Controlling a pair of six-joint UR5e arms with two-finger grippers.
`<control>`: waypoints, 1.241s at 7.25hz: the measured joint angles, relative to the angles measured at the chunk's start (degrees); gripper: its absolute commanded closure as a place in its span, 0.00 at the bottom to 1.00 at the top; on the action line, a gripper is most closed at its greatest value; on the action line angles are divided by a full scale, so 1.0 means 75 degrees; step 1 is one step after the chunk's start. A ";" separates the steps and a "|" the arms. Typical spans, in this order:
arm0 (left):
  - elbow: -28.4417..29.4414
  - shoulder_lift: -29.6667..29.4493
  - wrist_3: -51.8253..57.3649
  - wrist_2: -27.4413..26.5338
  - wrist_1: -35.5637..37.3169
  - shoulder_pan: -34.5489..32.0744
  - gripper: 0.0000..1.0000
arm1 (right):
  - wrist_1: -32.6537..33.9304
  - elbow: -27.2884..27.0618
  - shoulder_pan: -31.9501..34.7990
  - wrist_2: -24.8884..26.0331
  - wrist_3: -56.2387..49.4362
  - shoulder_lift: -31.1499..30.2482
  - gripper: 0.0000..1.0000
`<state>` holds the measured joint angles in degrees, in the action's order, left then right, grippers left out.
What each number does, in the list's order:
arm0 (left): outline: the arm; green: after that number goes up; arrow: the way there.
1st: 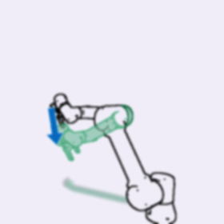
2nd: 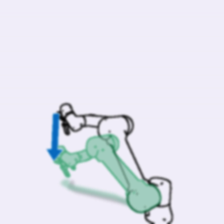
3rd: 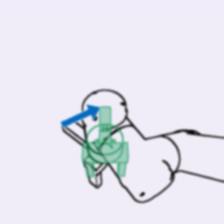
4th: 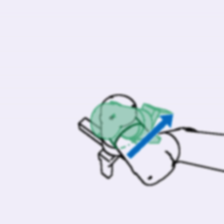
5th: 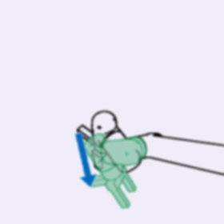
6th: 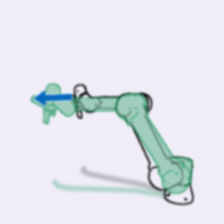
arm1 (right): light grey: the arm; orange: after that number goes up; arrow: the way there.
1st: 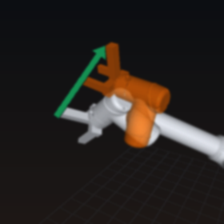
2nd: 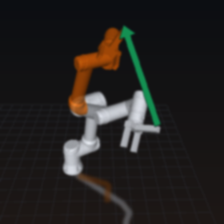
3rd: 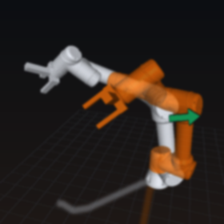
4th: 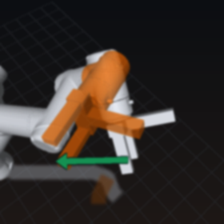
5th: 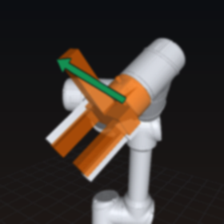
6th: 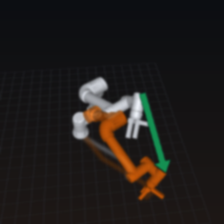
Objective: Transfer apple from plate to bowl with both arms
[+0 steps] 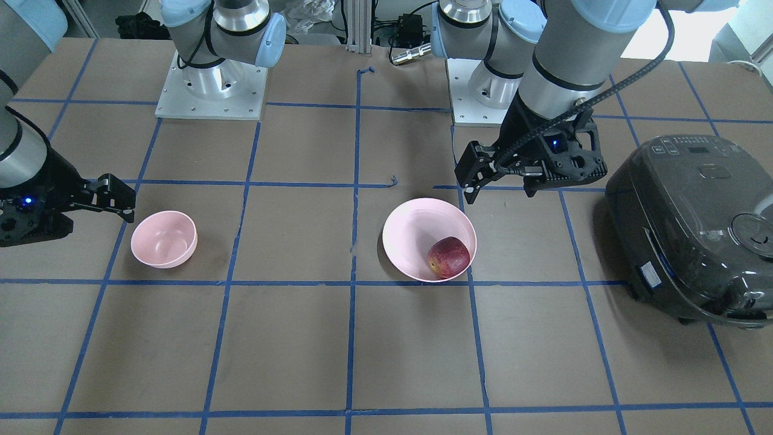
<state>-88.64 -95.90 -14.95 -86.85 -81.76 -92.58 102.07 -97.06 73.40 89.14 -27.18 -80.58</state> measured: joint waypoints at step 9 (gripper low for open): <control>-0.2026 -0.1334 -0.1774 0.0127 0.2500 -0.0342 0.00 | 0.3588 -0.2829 -0.0771 -0.0227 -0.0650 0.0693 1.00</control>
<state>-103.83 -105.90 -28.25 -85.90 -63.00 -95.15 128.99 -118.28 67.62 87.45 -32.06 -75.38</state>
